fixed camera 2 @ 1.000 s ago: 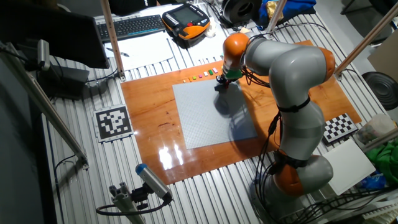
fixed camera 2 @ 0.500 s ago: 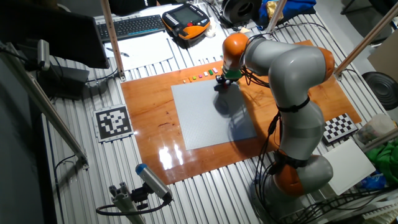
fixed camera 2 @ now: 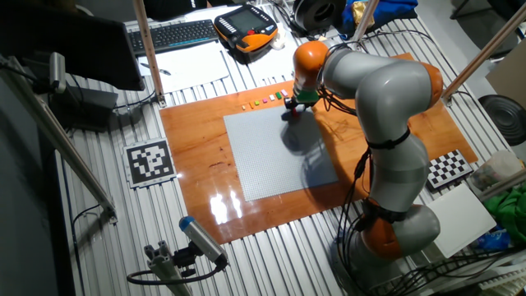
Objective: Stack small Lego blocks randomly, one at a time
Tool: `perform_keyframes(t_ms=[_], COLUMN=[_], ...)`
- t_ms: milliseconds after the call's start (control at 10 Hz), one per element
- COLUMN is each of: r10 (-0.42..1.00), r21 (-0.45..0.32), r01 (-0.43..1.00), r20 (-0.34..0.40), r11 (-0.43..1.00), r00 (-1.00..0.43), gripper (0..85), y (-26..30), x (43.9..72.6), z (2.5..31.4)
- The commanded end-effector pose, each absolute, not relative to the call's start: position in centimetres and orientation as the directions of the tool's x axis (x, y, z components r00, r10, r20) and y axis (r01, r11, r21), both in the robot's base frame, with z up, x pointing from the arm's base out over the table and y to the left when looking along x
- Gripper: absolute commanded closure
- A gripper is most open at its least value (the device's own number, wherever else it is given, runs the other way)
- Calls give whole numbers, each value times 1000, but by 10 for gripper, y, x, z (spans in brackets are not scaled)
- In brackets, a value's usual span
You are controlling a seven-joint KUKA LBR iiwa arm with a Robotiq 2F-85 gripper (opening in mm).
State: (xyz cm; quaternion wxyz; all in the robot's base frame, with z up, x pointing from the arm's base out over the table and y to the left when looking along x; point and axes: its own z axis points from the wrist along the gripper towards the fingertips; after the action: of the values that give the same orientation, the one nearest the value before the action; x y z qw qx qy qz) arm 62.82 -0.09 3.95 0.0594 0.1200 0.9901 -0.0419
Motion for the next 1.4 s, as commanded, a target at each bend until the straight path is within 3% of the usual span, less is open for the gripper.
perform_keyframes(t_ms=[0, 300, 1300], r10=[235, 190, 184], r21=[-65, -48, -27], r01=[244, 195, 188], r20=[-124, -97, -102], r11=[968, 980, 982], r00=[-964, -977, -978], gripper=[340, 850, 850], y=[2, 4, 5], x=[629, 629, 630], z=[42, 42, 32])
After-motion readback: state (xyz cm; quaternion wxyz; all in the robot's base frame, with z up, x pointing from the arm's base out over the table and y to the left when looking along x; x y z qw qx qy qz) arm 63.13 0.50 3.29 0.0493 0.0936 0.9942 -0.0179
